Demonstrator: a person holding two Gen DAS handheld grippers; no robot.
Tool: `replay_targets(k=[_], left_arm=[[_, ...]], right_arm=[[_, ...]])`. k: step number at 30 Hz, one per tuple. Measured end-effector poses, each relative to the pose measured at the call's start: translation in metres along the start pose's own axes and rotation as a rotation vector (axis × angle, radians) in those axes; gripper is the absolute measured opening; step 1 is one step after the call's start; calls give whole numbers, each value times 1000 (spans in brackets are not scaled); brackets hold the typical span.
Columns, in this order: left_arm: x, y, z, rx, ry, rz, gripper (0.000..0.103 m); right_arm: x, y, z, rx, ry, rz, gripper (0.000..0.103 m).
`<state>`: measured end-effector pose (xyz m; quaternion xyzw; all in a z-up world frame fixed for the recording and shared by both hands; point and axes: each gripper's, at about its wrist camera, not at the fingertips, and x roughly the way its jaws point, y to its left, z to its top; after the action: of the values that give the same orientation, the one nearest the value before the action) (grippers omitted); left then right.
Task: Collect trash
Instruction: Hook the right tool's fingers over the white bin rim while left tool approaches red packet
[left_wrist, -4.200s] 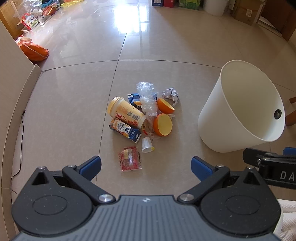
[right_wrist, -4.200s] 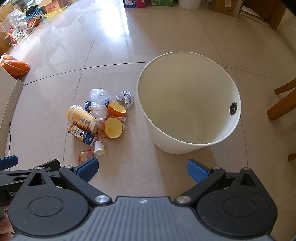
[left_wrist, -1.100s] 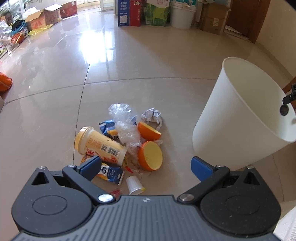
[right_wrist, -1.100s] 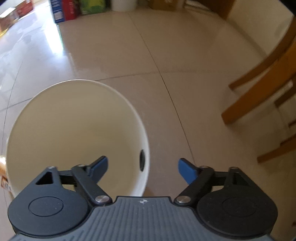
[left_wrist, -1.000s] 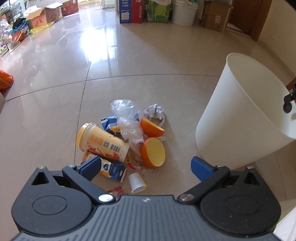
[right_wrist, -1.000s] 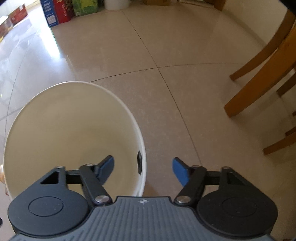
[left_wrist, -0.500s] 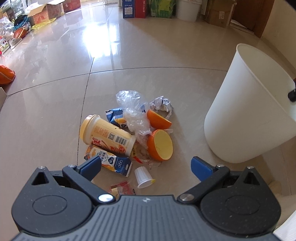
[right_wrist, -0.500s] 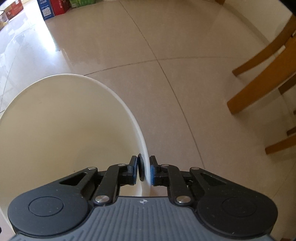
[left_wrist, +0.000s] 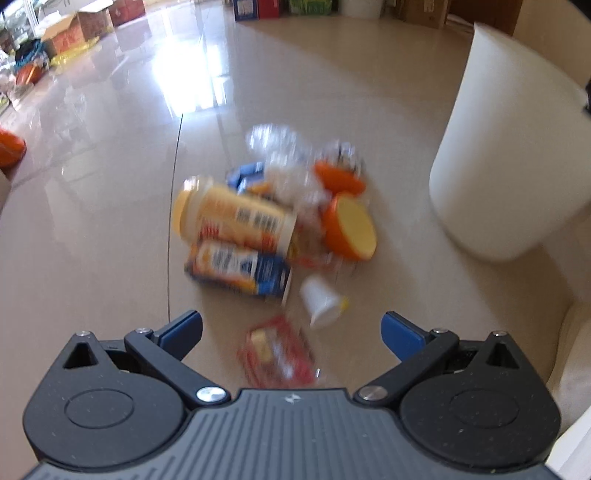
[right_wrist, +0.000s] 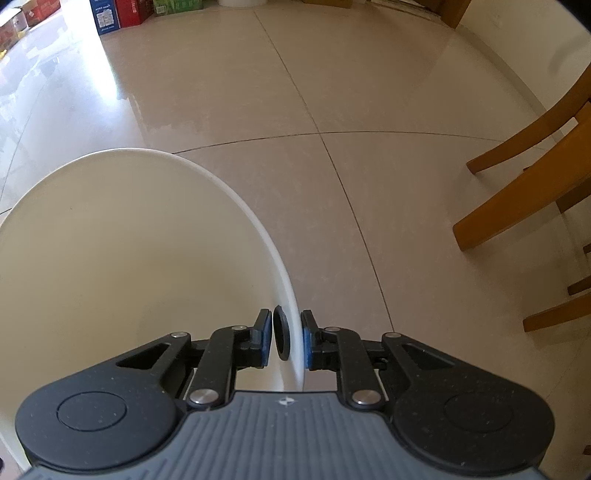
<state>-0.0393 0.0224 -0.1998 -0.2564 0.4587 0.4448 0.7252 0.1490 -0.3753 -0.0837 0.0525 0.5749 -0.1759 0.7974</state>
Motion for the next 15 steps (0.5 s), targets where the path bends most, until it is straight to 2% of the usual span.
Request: replay_targets(k=[6, 10, 15], left_arm=[[45, 9, -42, -62, 83, 34, 102], [68, 13, -45, -181, 99, 40, 102], [96, 18, -39, -272, 109, 120, 100]], right_arm=[[0, 4, 1, -18, -6, -14, 19], [0, 2, 0, -4, -6, -17, 19], [0, 2, 0, 6, -3, -21, 20]])
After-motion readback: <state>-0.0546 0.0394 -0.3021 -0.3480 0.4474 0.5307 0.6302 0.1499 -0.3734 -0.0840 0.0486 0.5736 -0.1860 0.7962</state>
